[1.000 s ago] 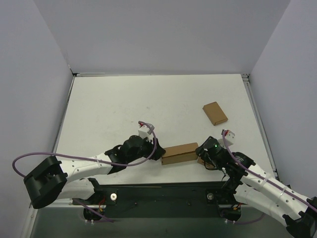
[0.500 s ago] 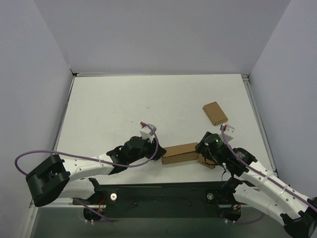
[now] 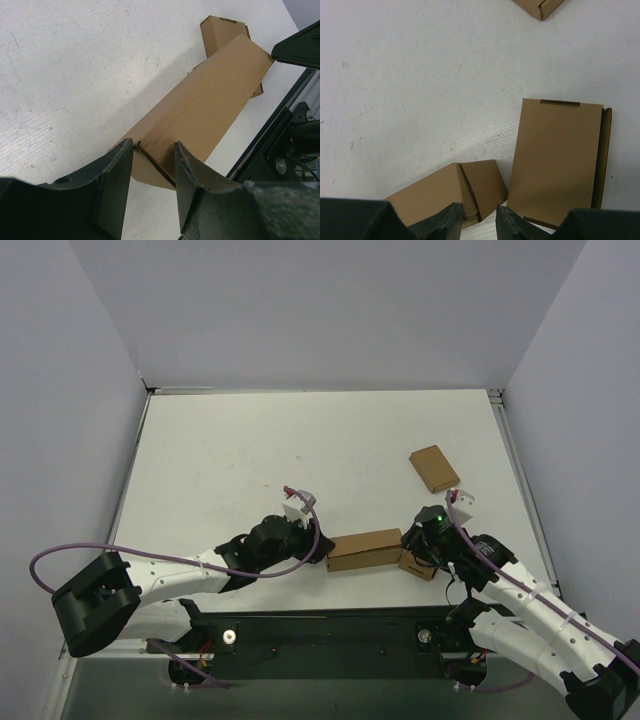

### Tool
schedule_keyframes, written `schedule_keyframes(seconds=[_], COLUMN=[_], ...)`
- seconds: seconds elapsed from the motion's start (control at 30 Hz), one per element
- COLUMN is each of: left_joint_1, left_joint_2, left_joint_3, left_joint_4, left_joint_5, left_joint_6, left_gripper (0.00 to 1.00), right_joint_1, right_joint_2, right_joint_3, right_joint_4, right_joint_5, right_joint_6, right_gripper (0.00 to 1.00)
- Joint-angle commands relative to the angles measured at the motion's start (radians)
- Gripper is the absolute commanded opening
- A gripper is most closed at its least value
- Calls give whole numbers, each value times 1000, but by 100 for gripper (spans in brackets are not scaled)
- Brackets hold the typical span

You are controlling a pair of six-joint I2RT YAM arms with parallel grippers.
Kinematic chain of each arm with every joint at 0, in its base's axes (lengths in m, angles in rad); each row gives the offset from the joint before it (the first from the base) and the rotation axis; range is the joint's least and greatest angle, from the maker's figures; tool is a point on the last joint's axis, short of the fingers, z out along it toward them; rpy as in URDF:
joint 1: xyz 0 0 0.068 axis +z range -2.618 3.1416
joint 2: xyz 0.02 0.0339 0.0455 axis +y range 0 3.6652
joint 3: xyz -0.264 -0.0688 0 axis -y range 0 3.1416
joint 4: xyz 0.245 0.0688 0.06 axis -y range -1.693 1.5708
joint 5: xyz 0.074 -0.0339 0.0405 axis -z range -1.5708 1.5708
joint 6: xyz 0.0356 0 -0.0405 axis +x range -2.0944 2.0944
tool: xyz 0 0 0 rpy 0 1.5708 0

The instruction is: Fold the paper box

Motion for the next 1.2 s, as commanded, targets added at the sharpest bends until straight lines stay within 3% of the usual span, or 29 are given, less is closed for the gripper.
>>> schedule_keyframes(seconds=[0.0, 0.5, 0.83, 1.17], left_joint_1=[-3, -7, -114, -131], left_joint_2=[14, 5, 124, 65], left_joint_3=[-37, -43, -16, 50], left_joint_4=[-133, -148, -131, -257], left_joint_5=[-25, -48, -125, -251], left_joint_6=[57, 112, 171, 128], left_gripper=[46, 46, 46, 45], right_joint_1=[-15, -69, -72, -66], right_joint_2=[16, 62, 79, -32], right_joint_3=[-23, -108, -86, -4], right_joint_4=[-12, -9, -6, -36], right_joint_5=[-11, -84, -89, -123], right_joint_6=[-16, -6, -33, -27], right_gripper=[34, 24, 25, 52])
